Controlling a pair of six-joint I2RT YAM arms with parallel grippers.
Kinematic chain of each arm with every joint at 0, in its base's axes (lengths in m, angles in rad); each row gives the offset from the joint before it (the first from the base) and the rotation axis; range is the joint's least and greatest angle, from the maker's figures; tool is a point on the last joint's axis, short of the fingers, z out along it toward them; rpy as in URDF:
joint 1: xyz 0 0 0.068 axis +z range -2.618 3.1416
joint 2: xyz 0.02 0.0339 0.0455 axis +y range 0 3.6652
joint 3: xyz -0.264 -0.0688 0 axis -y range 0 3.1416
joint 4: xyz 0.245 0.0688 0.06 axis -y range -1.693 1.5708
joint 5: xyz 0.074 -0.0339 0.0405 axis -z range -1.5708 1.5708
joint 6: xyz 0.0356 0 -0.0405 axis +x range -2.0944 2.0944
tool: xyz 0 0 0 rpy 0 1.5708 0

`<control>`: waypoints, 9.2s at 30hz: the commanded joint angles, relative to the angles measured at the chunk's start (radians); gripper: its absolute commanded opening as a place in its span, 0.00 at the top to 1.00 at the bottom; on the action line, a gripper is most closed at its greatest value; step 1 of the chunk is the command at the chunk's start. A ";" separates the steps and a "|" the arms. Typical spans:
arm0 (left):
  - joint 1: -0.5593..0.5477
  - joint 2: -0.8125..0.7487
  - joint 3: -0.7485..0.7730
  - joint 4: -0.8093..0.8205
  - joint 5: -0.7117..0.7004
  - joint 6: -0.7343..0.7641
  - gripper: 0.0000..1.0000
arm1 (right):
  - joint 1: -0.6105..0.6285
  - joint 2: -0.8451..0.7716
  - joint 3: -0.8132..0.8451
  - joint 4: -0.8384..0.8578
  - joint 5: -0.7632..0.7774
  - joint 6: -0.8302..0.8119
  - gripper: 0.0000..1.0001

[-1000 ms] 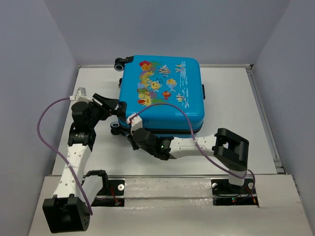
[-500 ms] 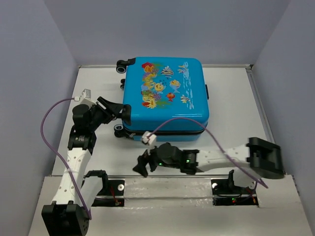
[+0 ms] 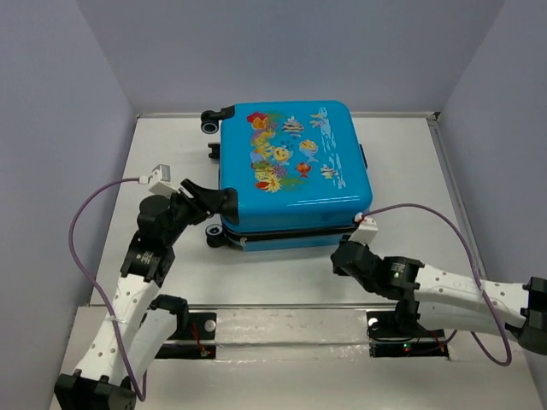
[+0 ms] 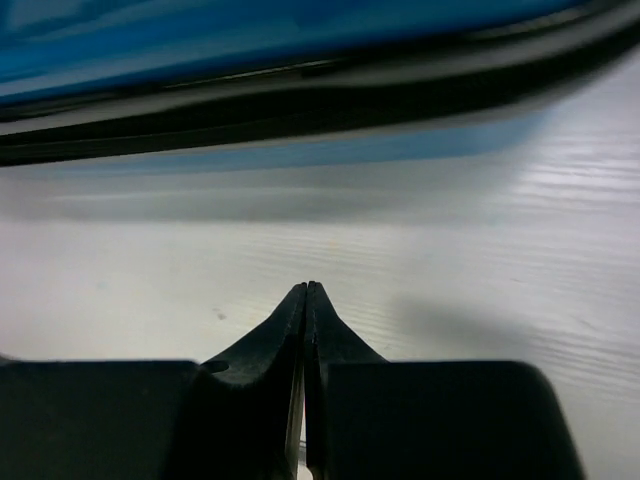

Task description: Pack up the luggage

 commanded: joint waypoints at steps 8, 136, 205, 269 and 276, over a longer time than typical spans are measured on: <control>-0.559 0.001 -0.028 0.138 -0.227 0.053 0.94 | -0.357 0.032 0.054 0.143 0.054 -0.284 0.93; -0.916 0.563 0.391 0.426 -0.218 0.070 0.94 | -0.783 -0.067 -0.076 0.481 -0.776 -0.631 0.59; -0.885 0.574 0.439 0.449 -0.132 0.059 0.94 | -0.746 0.098 -0.217 0.882 -0.908 -0.568 0.84; -0.317 0.170 0.304 -0.270 -0.370 0.246 0.04 | 0.264 0.585 -0.282 1.711 0.321 -0.439 0.93; -0.214 0.184 0.218 -0.278 -0.333 0.335 0.05 | 0.264 0.372 -0.163 1.177 0.262 -0.365 0.93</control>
